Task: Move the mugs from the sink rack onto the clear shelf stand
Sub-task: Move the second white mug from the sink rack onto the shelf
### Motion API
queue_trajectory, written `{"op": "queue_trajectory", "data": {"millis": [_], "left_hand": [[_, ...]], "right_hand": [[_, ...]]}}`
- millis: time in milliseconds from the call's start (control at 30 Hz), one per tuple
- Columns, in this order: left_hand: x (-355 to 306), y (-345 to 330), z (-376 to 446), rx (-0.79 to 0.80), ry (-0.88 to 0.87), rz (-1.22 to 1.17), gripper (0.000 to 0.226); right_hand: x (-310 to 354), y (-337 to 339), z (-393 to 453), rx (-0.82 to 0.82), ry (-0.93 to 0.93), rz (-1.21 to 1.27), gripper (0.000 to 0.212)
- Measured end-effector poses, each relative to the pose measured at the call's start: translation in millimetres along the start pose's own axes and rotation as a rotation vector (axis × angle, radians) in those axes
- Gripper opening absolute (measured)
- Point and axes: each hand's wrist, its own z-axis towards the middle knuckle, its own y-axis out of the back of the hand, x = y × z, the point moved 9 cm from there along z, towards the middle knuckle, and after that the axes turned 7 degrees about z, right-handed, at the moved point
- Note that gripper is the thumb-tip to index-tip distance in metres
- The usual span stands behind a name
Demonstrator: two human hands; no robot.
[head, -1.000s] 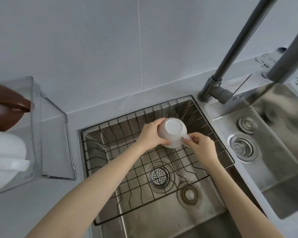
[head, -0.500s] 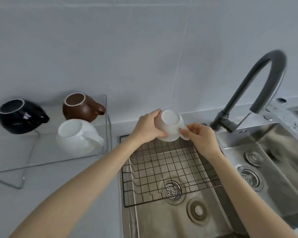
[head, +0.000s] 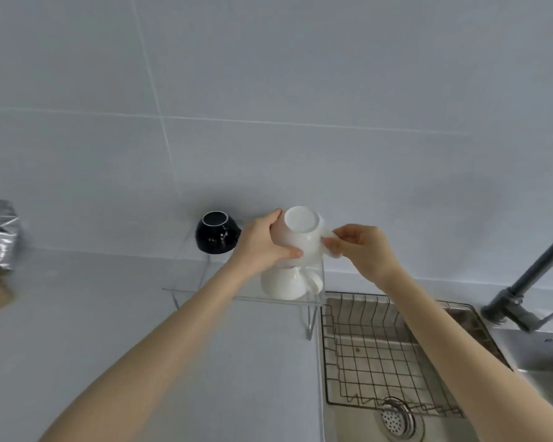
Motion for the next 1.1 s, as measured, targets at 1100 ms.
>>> {"op": "queue_trajectory", "data": {"millis": [1100], "left_hand": [[189.8,84.2,-5.6,0.031,0.174,0.08,0.076]], "right_hand": [[-32.8,-210.9,38.7,0.177,-0.116,0.03,0.006]]}}
